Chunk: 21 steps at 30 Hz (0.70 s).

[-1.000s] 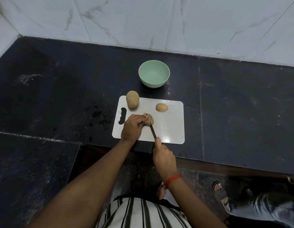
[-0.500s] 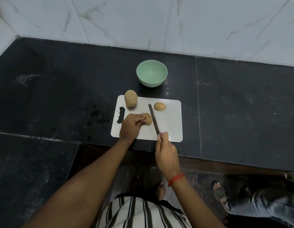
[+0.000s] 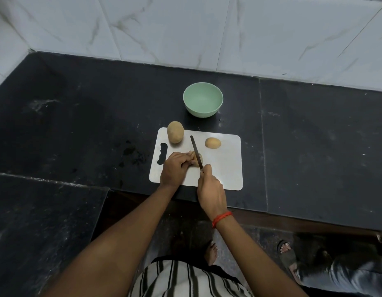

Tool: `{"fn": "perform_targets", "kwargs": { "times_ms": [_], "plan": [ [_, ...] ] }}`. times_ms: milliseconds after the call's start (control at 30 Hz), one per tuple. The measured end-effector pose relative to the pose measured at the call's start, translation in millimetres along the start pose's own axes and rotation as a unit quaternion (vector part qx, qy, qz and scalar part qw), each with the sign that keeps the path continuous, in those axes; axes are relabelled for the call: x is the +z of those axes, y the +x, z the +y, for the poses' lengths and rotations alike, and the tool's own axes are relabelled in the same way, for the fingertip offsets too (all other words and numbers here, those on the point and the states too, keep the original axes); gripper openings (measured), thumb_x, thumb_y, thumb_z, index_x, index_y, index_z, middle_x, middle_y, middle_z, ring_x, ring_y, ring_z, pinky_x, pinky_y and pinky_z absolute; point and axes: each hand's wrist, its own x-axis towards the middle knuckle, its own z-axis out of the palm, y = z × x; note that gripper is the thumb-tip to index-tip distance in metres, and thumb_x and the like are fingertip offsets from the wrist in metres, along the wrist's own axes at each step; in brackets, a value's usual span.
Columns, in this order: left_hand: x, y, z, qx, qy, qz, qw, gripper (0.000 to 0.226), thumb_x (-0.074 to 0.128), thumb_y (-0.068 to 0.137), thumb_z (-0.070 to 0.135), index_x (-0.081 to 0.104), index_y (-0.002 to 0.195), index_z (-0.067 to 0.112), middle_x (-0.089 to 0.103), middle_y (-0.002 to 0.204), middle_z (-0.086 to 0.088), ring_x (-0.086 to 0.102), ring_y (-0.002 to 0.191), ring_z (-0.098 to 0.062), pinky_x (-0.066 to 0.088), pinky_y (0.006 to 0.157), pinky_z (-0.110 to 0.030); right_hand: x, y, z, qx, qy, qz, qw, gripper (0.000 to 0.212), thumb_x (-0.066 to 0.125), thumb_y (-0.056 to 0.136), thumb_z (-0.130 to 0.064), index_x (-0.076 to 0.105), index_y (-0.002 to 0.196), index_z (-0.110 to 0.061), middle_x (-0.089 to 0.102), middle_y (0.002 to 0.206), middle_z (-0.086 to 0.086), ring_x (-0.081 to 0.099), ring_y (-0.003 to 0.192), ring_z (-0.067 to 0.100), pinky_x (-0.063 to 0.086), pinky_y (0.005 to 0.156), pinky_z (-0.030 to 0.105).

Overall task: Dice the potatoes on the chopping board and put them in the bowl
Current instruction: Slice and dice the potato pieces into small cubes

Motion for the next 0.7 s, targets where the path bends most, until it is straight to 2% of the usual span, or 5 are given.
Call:
{"fn": "perform_targets", "kwargs": {
  "times_ms": [133,300,367,500,700],
  "plan": [
    [0.1,0.0,0.0,0.002,0.003,0.003,1.000,0.020,0.073,0.092,0.012,0.078,0.112,0.012,0.077,0.107,0.001,0.066,0.102,-0.014,0.042,0.091,-0.007,3.5,2.5,0.8,0.001,0.003,0.000,1.000,0.006,0.033,0.107,-0.017,0.034,0.100,-0.018,0.054,0.074,0.004,0.040,0.055,0.020,0.020,0.046,0.030],
    [0.4,0.3,-0.2,0.006,0.002,0.005,1.000,0.019,0.073,0.092,0.011,0.078,0.111,0.011,0.077,0.108,0.001,0.067,0.101,-0.015,0.045,0.091,-0.011,7.6,4.2,3.1,-0.003,0.002,-0.001,1.000,0.008,0.034,0.106,-0.016,0.033,0.099,-0.019,0.054,0.074,0.004,0.041,0.056,0.020,0.018,0.046,0.024],
    [0.2,0.2,0.9,0.006,0.001,0.007,1.000,0.017,0.072,0.093,0.011,0.079,0.109,0.011,0.078,0.106,0.001,0.066,0.100,-0.015,0.046,0.089,-0.012,10.4,4.6,4.5,-0.002,-0.004,0.000,1.000,0.007,0.034,0.106,-0.015,0.035,0.099,-0.017,0.055,0.076,0.005,0.043,0.058,0.022,0.020,0.047,0.026],
    [-0.6,0.3,-0.2,0.007,0.009,0.004,1.000,0.016,0.072,0.091,0.009,0.080,0.105,0.011,0.078,0.105,0.000,0.064,0.099,-0.012,0.039,0.089,-0.003,18.9,7.6,3.1,0.005,-0.009,0.006,1.000,0.004,0.034,0.104,-0.013,0.037,0.106,-0.014,0.061,0.080,0.011,0.054,0.063,0.032,0.036,0.055,0.035],
    [-0.1,0.6,-0.7,0.008,0.000,0.007,1.000,0.013,0.071,0.094,0.011,0.080,0.102,0.013,0.078,0.104,0.003,0.067,0.098,-0.015,0.048,0.089,-0.018,18.8,24.3,-4.1,0.009,-0.022,-0.004,1.000,0.027,0.033,0.104,-0.016,0.031,0.131,-0.019,0.061,0.085,0.012,0.059,0.074,0.039,0.042,0.060,0.040]
  ]
}}
